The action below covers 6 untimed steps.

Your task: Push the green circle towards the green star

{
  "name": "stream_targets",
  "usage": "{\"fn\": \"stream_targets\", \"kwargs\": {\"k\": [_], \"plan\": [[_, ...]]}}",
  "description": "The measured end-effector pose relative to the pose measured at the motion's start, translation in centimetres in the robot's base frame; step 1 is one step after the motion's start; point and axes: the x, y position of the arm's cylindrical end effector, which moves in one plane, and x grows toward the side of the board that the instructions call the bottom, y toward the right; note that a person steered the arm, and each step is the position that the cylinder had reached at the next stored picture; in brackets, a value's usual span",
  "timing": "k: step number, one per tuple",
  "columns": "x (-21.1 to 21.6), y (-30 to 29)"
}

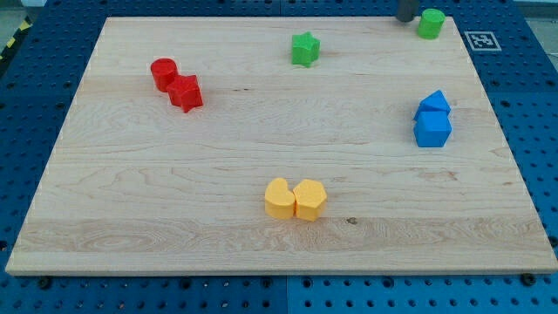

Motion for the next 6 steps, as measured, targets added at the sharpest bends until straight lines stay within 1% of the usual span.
{"fn": "stream_targets", "kwargs": {"k": [1, 2, 3, 4, 6], "plan": [[0.0, 6.9], [0.3, 7.4], [2.1, 5.5], [3.1, 4.2], [3.8, 1.6]]}}
